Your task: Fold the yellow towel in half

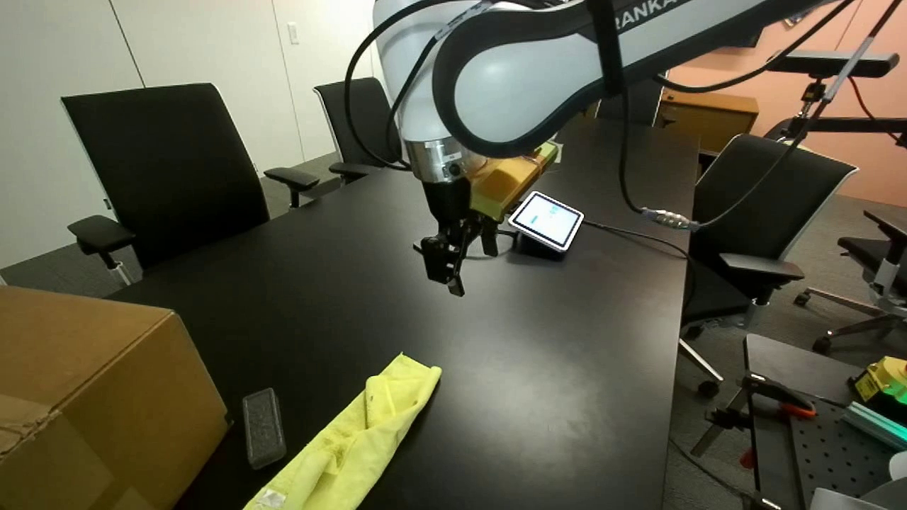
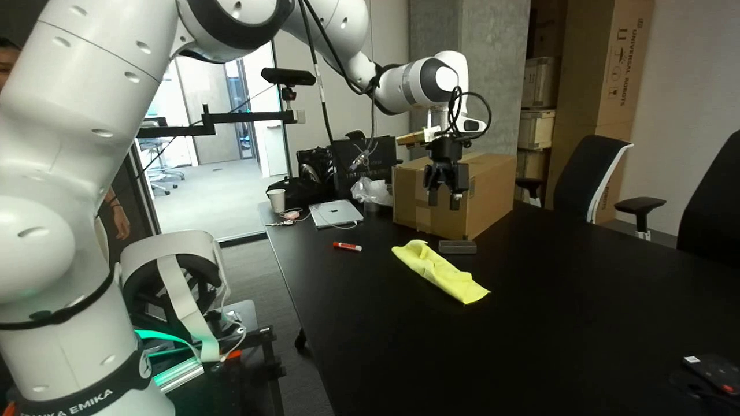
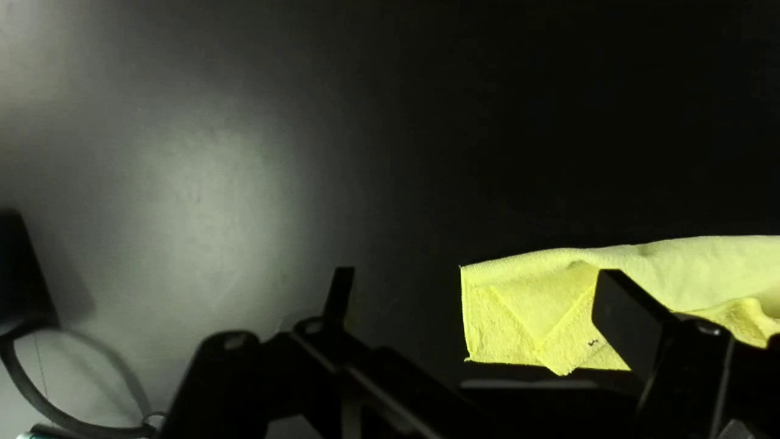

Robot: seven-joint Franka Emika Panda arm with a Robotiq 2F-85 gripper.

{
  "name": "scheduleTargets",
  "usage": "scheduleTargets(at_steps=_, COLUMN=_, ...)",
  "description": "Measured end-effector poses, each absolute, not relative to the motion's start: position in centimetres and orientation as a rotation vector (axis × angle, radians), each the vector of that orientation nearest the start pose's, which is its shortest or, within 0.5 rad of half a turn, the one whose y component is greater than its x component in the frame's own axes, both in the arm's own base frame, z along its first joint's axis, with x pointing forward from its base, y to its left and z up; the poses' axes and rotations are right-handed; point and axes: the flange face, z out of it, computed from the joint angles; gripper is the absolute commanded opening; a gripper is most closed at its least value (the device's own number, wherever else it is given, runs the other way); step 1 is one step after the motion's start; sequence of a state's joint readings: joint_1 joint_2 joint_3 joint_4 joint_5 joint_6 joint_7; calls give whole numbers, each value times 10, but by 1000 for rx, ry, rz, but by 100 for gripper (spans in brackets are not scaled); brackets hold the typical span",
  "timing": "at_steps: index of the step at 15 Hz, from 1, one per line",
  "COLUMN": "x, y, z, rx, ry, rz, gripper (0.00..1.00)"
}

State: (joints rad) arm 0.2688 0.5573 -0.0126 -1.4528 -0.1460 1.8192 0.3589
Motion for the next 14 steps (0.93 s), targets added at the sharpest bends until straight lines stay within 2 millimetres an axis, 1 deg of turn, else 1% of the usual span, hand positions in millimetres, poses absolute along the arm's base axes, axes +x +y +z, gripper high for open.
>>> scheduleTargets(at_steps=3, x=642, y=149, z=353, rx=-3302, ry=113, rz=243, gripper=100)
scheduleTargets(at_steps=6, x=613, y=128, z=355, rx=-3297, ry=143, rz=259, gripper=100)
scheduleTargets(at_steps=11, x=558, y=78, z=350, rx=-3289, ry=220, rz=287, gripper=100)
scheduleTargets(at_steps=14, x=521, y=46, z=345, rx=-3291, ry=231, rz=280, gripper=100)
